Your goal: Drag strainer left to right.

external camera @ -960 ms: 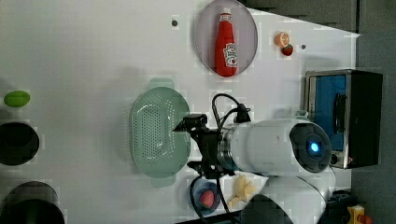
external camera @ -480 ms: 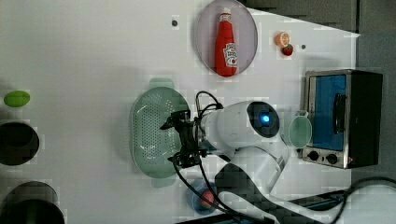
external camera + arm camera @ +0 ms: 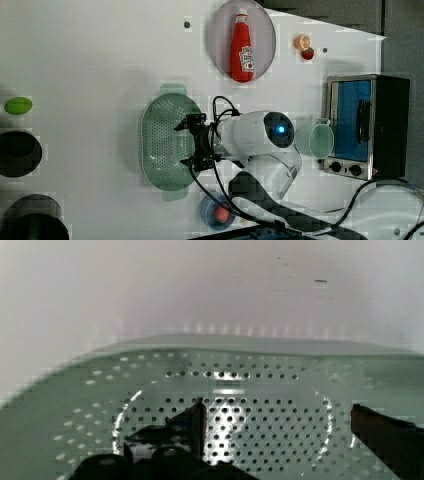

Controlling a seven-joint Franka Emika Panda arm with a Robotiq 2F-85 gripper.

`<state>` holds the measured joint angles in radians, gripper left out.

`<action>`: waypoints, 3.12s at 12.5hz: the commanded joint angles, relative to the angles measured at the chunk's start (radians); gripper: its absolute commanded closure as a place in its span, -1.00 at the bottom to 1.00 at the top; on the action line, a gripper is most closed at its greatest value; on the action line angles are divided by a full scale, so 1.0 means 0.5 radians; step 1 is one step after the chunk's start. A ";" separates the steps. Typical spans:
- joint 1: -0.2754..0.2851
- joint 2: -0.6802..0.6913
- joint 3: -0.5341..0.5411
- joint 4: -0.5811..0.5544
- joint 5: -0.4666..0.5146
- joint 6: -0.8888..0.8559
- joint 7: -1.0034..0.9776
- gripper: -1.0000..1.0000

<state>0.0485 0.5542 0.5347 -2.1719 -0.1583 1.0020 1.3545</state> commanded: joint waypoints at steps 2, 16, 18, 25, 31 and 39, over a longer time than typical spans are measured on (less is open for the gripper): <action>0.054 -0.032 -0.099 -0.067 -0.017 0.136 0.087 -1.00; -0.073 -0.263 -0.454 -0.331 -0.087 0.173 -0.188 -1.00; -0.153 -0.304 -0.551 -0.363 -0.087 0.173 -0.356 -1.00; -0.281 -0.352 -0.729 -0.418 -0.087 0.177 -0.734 -1.00; -0.360 -0.360 -0.916 -0.423 -0.087 0.181 -0.964 -1.00; -0.386 -0.363 -1.087 -0.418 -0.087 0.193 -1.106 -1.00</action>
<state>-0.1320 0.3818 -0.0078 -2.3887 -0.1935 1.0869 0.8599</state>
